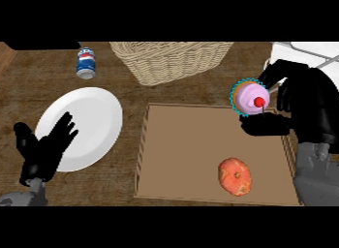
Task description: Pick the cupcake from the tray and place it in the tiered shelf
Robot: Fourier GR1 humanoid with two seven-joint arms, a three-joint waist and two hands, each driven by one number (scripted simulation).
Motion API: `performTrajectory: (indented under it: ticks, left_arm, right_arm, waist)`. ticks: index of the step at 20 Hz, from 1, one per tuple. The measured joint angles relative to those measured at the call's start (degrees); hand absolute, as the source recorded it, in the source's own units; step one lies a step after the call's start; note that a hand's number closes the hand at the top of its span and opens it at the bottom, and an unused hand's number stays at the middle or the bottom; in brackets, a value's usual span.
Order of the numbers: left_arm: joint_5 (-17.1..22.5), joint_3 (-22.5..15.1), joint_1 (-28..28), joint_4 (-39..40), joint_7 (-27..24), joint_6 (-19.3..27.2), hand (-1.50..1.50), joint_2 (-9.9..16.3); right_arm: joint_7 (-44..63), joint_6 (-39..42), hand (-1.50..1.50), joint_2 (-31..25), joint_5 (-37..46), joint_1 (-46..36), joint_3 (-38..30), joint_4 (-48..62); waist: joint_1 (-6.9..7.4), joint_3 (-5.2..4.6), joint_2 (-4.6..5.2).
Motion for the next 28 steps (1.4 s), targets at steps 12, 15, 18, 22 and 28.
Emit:
performTrajectory:
  ticks: [12, 15, 18, 22, 28]
  left_arm:
    - [-1.47, -0.14, -0.19, -0.76, -0.08, 0.09, 0.00, -1.34]
    - [-2.21, -0.55, -0.21, -1.23, 0.43, 0.67, 0.00, -1.88]
    - [-2.02, -0.18, -0.48, -1.02, 0.57, -0.07, 0.00, -1.79]
    - [-2.60, 0.03, -0.86, -0.30, 0.23, -0.06, 0.00, -2.40]
    - [-2.59, 0.60, -1.24, -0.66, 1.49, -0.79, 0.00, -2.27]
  right_arm:
    - [2.49, 9.85, 1.50, -10.60, -7.24, -17.21, -18.17, 0.03]
    - [1.40, 11.06, 1.50, -13.44, -8.48, -21.01, -21.54, 4.85]
    - [-0.23, 12.20, 1.50, -16.91, -9.79, -24.68, -25.12, 10.56]
    - [-2.60, 13.34, 1.50, -20.41, -10.17, -29.02, -27.17, 18.12]
    - [-9.84, 15.15, 1.50, -24.78, -11.16, -32.07, -29.15, 30.71]
  waist:
    - [0.60, -0.08, 0.17]
    - [0.81, -0.10, 0.28]
    - [0.97, -0.09, 0.36]
    - [1.16, -0.02, 0.40]
    - [1.42, -0.06, 0.57]
